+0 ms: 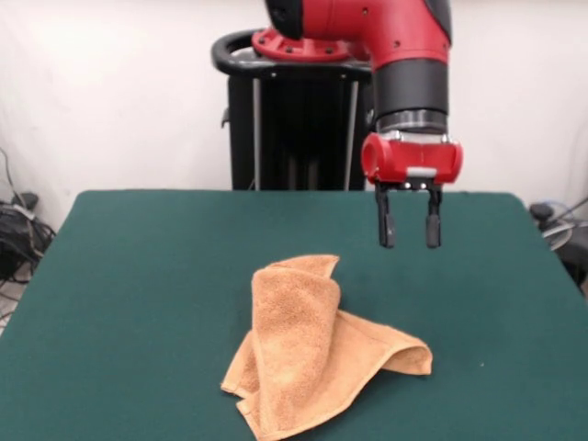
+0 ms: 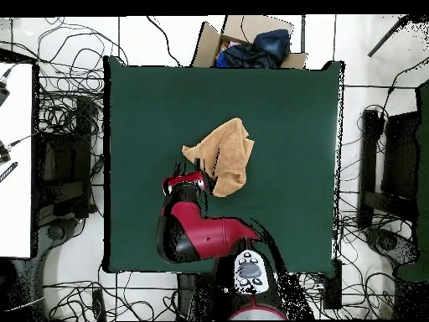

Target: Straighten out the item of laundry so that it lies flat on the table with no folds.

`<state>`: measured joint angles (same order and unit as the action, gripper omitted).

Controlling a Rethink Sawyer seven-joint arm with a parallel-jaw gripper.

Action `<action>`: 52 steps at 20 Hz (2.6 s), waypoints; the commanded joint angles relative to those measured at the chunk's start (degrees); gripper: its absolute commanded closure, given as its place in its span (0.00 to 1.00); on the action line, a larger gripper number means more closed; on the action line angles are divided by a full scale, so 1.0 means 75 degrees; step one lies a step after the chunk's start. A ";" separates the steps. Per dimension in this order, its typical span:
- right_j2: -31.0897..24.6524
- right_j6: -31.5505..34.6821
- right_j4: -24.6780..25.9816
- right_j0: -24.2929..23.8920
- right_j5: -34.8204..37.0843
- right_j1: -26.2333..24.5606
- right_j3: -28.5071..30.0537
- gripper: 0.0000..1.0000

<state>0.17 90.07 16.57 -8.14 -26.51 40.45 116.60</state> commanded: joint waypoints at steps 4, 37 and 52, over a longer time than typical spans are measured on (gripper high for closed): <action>-0.0291 0.1276 0.0214 -0.0093 0.0486 0.0556 0.0074 0.00; -0.0314 0.0784 -0.0286 0.0062 0.3490 0.0383 -0.0595 0.00; -0.0155 0.1032 -0.0601 0.0520 0.6523 0.0481 -0.1872 0.00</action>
<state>0.16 90.07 14.93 -5.87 16.59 44.86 108.58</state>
